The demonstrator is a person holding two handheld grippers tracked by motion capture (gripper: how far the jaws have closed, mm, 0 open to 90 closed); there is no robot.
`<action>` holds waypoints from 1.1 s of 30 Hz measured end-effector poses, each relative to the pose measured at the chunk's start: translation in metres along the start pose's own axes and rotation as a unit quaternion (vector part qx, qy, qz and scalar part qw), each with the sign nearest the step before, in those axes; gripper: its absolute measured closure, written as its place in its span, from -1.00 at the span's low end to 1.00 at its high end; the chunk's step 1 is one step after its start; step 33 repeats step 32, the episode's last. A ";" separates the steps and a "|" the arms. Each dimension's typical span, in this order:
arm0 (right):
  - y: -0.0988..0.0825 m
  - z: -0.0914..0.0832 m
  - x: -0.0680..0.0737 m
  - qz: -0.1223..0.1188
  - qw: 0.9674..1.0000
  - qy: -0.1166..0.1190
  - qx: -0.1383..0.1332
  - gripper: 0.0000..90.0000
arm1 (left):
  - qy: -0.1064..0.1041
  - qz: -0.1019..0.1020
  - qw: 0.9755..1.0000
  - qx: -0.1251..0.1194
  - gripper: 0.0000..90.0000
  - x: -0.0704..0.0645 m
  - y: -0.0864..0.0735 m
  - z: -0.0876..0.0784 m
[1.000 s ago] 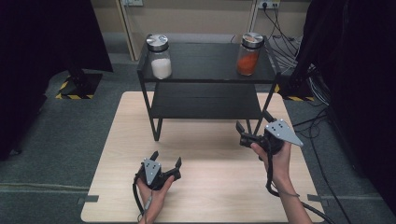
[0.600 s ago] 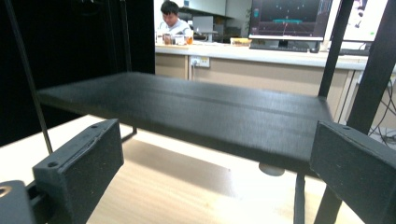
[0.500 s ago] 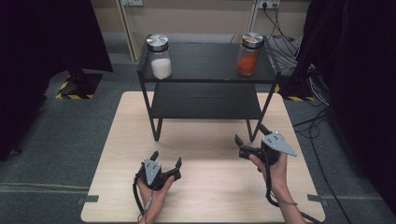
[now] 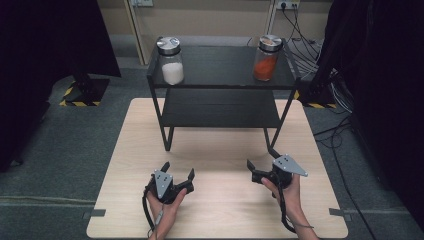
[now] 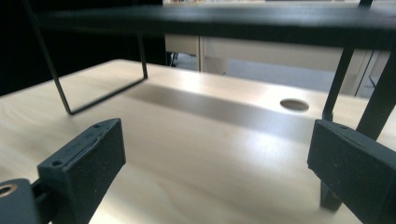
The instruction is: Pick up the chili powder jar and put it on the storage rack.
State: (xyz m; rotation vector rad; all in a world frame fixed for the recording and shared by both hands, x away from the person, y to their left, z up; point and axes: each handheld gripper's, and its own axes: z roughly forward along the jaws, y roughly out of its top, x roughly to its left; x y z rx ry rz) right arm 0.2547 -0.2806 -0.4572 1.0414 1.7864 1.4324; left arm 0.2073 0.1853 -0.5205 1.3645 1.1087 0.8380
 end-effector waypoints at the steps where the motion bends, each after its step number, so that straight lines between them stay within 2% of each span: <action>1: -0.002 0.000 0.000 0.002 1.000 0.001 0.004 -0.91 | 0.000 0.000 1.000 0.000 -0.88 0.000 0.000 0.000; 4: -0.009 0.001 0.000 -0.002 1.000 0.002 0.017 -0.91 | 0.000 0.000 1.000 0.000 -0.88 0.000 0.000 0.000; 6: -0.013 0.001 0.000 0.005 1.000 0.004 0.021 -0.90 | 0.000 0.000 1.000 0.000 -0.88 0.000 0.000 0.000; 16: -0.030 0.003 0.002 0.024 0.999 0.000 0.027 -0.90 | 0.000 0.001 1.000 0.001 -0.88 0.001 0.000 0.000; 20: -0.031 0.002 0.002 0.028 0.999 -0.007 0.025 -0.89 | 0.000 0.001 1.000 0.001 -0.88 0.000 0.000 0.000; 33: -0.033 0.001 0.000 0.035 0.999 -0.005 0.020 -0.90 | -0.001 -0.002 1.000 0.002 -0.88 0.001 0.001 0.000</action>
